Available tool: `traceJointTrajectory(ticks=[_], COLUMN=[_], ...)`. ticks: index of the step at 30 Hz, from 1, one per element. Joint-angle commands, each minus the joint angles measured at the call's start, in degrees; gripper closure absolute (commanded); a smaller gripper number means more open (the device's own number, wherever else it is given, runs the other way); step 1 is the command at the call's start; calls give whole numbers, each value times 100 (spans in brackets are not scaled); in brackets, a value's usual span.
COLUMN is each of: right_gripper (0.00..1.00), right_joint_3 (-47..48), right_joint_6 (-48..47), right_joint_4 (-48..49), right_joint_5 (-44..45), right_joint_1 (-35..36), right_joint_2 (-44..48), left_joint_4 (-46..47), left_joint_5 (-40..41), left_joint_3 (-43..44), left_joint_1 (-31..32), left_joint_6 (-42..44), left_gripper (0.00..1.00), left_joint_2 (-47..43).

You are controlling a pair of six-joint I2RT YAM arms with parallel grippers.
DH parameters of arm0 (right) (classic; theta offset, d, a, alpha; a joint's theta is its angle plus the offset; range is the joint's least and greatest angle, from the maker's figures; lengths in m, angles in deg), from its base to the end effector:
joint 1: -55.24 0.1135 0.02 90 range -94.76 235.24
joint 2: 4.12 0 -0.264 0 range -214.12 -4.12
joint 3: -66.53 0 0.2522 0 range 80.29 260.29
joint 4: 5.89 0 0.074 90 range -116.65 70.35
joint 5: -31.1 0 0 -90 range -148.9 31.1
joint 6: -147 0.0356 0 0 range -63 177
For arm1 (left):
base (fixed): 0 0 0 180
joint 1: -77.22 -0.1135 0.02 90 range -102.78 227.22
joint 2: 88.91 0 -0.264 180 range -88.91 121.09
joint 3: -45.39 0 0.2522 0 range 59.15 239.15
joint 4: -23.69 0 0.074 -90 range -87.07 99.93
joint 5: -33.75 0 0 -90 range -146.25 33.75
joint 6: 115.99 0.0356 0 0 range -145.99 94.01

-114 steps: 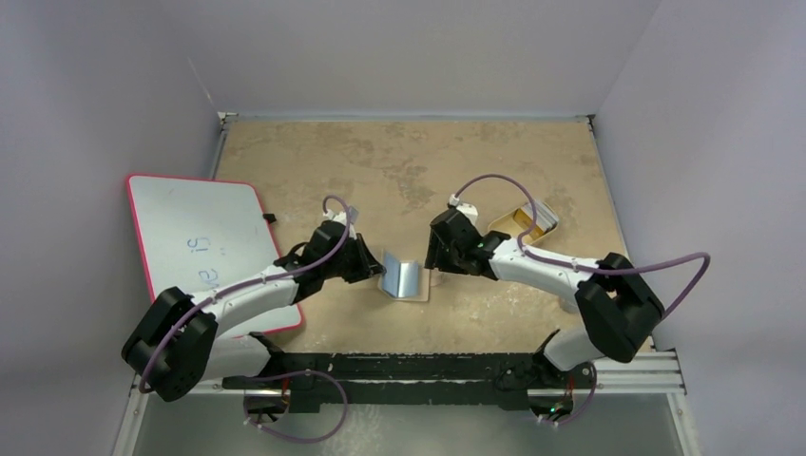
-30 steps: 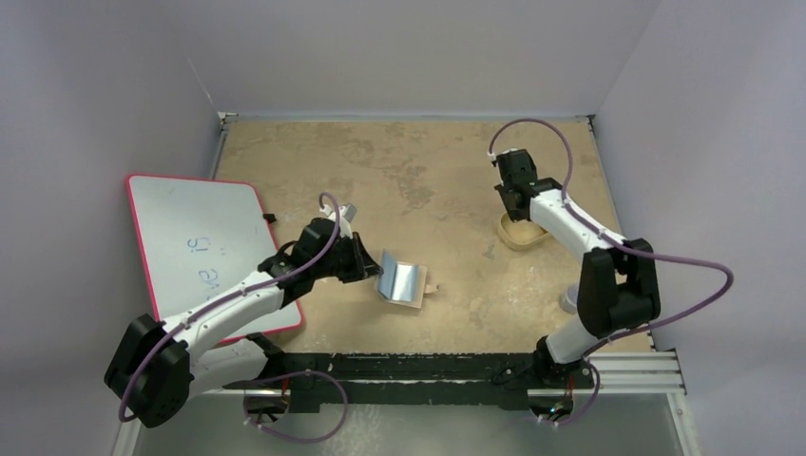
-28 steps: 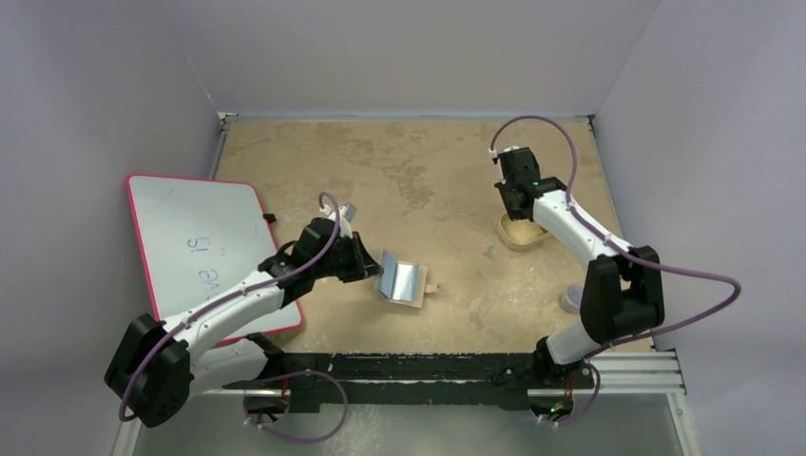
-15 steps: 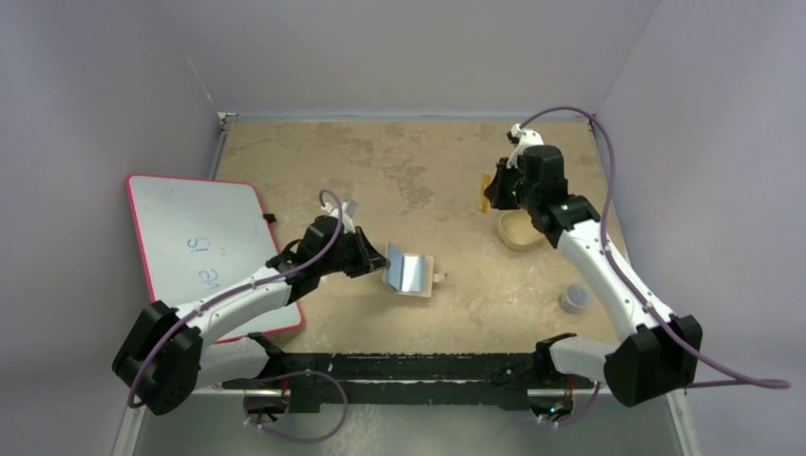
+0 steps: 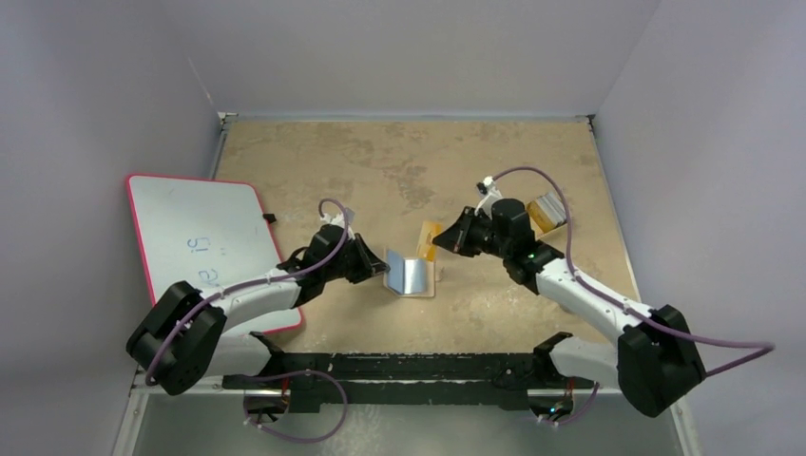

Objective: Put the credit cards into the card holder
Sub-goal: Insert the credit card into the card holder.

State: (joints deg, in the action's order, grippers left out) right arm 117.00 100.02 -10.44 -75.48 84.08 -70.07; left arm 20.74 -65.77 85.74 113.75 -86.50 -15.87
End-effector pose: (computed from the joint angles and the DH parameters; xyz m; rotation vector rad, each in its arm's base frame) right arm 0.2203 0.1329 0.2502 0.0458 2.0706 1.0892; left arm 0.1925 -0.1499 0.1662 -0.4013 2.3871 -1.0638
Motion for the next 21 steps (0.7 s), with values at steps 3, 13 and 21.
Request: traceJointTrajectory(ticks=[3,13,21], right_gripper=[100,100,100], right_joint_3=[-132,-288,-458], right_joint_6=[633,658,556], right_joint_4=[1301,1558,1408], right_joint_5=[-219,-159,-133], right_joint_1=[333,399,395], right_joint_2=[-585,-1506,-1678], left_joint_4=[574,182,-122], left_joint_5=[141,341,526], left_joint_3=[-118,-155,-200], left_joint_1=[22,23,20], left_joint_6=[-130,39,211], left_gripper=[100,89,86], left_joint_2=[144,100,-2])
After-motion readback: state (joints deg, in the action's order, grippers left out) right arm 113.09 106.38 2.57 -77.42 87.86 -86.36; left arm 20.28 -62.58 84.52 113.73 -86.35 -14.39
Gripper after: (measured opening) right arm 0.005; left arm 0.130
